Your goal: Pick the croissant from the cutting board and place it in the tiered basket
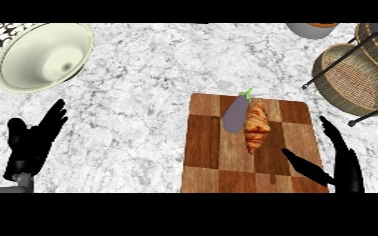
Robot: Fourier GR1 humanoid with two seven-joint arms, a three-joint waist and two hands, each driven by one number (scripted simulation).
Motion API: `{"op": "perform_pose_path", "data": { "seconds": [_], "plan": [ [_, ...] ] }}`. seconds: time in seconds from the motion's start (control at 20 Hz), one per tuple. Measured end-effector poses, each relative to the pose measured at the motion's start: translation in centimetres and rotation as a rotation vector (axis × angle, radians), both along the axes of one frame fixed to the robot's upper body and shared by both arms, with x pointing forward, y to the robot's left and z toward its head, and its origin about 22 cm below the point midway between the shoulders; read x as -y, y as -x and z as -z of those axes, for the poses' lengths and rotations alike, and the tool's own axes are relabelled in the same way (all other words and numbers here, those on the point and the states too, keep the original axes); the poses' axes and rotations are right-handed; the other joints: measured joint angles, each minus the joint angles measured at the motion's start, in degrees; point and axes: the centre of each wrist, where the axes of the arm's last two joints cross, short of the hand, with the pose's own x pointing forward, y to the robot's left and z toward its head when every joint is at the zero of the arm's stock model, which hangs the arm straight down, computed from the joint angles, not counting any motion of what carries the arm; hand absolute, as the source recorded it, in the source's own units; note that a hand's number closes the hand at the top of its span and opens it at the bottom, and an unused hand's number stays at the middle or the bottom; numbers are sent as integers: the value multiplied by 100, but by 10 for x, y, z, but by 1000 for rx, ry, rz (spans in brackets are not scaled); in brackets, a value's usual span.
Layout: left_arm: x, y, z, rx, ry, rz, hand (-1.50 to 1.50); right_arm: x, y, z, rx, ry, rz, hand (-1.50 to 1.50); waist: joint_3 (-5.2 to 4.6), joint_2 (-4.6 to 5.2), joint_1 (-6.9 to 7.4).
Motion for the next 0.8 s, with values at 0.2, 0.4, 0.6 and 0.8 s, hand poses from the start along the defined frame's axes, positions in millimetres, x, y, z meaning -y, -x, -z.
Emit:
{"op": "perform_pose_path", "data": {
  "seconds": [0.2,0.4,0.6,0.8],
  "plan": [
    [2,3,2,-7,-2,16,0,-9,-14,-20,-191,94,-35,-150,-20,-33,46],
    [2,0,1,-9,2,16,0,-39,-41,-56,-346,131,-104,-150,-5,-46,23],
    [-2,5,1,-13,3,9,0,-82,-73,-101,-438,159,-120,-150,26,-52,13],
    [-6,11,5,-10,7,-2,0,-113,-92,-124,-517,144,-148,-150,45,-51,-54]
  ]
}}
